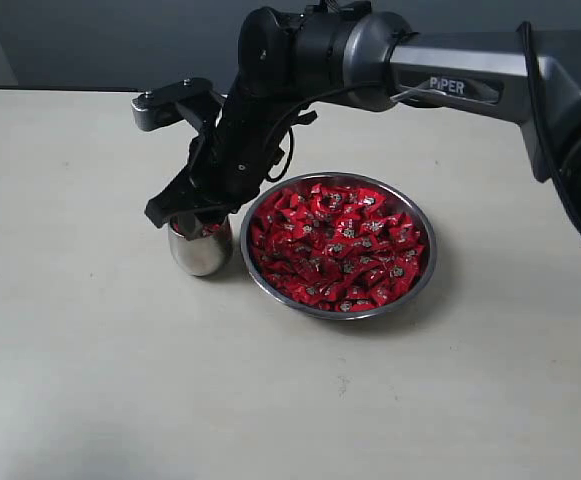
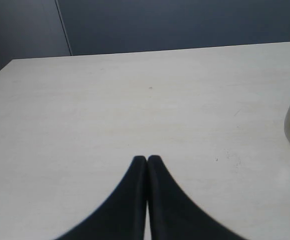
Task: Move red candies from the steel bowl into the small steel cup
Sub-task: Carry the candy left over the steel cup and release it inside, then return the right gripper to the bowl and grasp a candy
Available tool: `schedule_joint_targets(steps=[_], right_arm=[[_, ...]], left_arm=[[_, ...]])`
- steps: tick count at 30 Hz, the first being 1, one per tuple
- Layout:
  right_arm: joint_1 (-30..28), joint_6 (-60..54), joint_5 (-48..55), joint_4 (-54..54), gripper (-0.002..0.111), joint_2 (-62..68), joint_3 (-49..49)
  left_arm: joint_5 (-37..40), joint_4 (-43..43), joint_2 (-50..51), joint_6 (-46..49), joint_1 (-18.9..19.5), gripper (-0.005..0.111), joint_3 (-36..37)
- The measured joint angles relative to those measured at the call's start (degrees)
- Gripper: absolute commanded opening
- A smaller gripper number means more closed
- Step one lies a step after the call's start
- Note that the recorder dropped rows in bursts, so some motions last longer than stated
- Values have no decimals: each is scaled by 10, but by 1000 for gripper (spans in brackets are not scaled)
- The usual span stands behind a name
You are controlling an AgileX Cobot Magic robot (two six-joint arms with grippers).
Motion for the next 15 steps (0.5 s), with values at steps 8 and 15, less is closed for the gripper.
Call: schedule_joint_targets(steps=[8, 15], right_arm=[[0, 0, 0, -6, 38, -18, 0], [-32, 1, -23, -17, 38, -79, 0]], left_arm=[[0, 0, 0, 0, 0, 0, 0], [0, 0, 0, 0, 0, 0, 0]])
